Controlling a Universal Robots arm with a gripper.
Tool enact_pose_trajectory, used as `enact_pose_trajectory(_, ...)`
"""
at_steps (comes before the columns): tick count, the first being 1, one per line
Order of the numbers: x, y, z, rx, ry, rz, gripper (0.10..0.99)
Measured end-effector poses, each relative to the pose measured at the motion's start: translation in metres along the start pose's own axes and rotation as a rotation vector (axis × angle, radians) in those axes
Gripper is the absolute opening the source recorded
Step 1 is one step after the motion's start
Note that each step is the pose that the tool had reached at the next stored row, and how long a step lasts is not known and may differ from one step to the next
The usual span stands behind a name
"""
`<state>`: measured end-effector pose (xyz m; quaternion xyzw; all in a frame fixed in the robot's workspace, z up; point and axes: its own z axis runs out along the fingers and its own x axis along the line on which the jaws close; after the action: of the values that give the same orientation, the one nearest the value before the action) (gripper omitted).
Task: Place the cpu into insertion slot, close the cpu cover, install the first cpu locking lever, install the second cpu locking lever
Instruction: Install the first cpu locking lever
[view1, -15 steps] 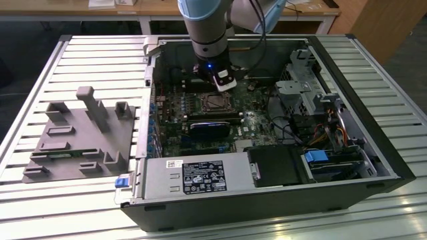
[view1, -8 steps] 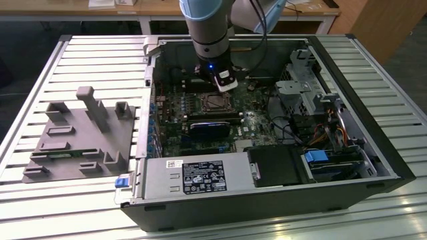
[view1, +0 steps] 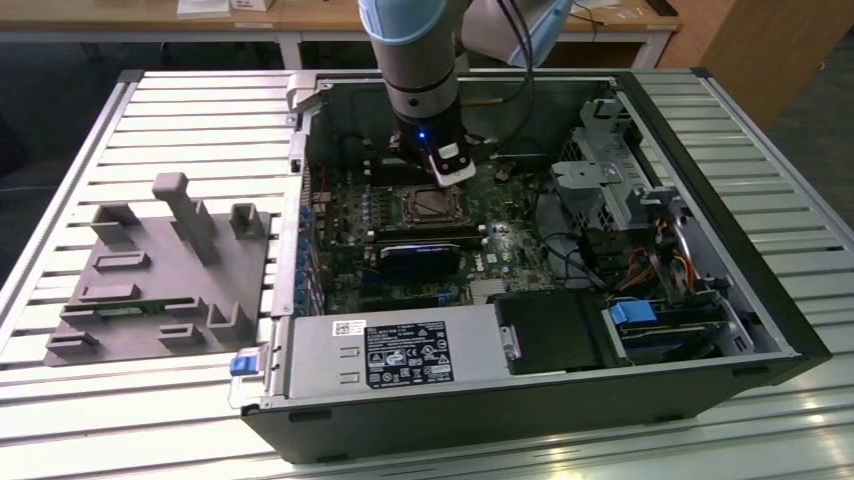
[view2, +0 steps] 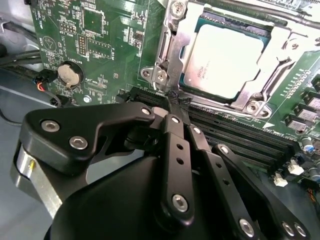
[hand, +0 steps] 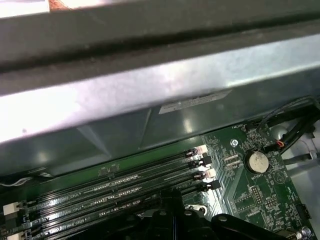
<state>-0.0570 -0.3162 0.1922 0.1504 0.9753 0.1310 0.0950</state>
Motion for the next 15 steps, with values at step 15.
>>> enact_pose_trajectory(15, -0.0007, -0.0007, -0.0018, -0.001, 0.0000, 0.000, 0.106)
